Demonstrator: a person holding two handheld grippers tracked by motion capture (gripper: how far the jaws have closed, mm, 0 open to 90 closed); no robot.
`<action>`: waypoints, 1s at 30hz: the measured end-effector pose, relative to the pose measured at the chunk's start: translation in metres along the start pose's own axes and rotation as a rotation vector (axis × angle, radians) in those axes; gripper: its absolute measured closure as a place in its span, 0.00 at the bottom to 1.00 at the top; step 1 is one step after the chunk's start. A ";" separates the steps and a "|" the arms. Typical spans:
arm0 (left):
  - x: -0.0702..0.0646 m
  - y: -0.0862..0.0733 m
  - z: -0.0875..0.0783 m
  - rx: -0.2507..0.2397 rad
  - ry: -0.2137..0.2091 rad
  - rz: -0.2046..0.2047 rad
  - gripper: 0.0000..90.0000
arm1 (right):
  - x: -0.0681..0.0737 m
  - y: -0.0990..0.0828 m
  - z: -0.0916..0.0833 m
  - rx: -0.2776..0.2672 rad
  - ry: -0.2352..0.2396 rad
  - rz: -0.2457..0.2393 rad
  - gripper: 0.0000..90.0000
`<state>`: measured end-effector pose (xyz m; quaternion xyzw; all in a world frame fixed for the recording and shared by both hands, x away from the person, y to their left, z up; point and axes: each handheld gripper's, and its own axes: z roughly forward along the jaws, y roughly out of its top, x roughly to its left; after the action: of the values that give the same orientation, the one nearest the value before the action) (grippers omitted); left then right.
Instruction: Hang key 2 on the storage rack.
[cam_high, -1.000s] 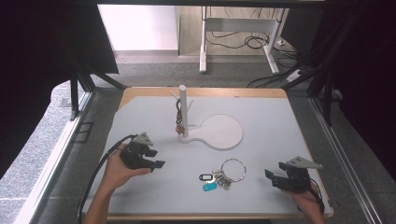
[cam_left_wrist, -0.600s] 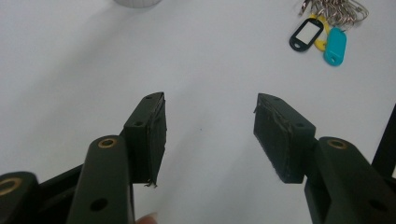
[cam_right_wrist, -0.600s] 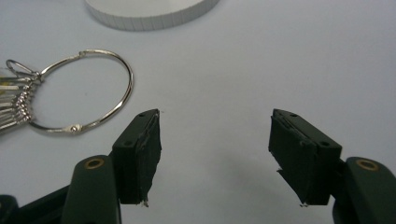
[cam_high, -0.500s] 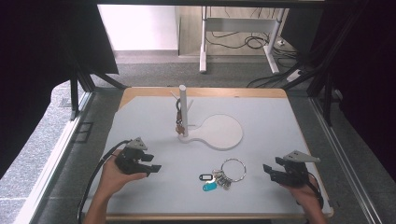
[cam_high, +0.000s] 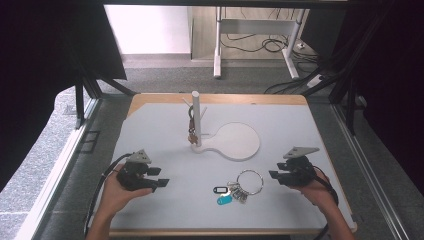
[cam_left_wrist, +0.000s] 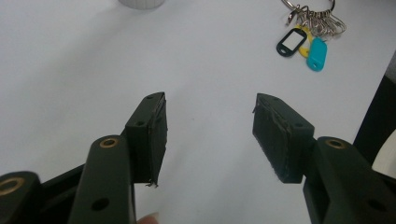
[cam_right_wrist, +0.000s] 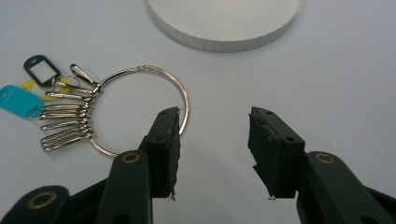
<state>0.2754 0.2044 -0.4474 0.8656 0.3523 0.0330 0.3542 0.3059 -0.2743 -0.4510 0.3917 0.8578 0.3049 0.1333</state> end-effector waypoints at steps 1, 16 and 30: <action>0.000 0.000 0.000 -0.002 0.000 0.000 0.50 | 0.001 0.004 0.003 0.018 0.003 -0.007 0.62; -0.005 -0.004 -0.003 -0.023 -0.020 -0.005 0.50 | 0.011 0.038 0.033 0.208 0.044 -0.067 0.73; -0.006 -0.005 -0.004 -0.017 -0.012 -0.004 0.50 | 0.019 0.047 0.061 0.381 0.038 -0.093 0.83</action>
<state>0.2669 0.2059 -0.4468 0.8622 0.3514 0.0302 0.3636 0.3493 -0.2109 -0.4686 0.3641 0.9195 0.1378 0.0545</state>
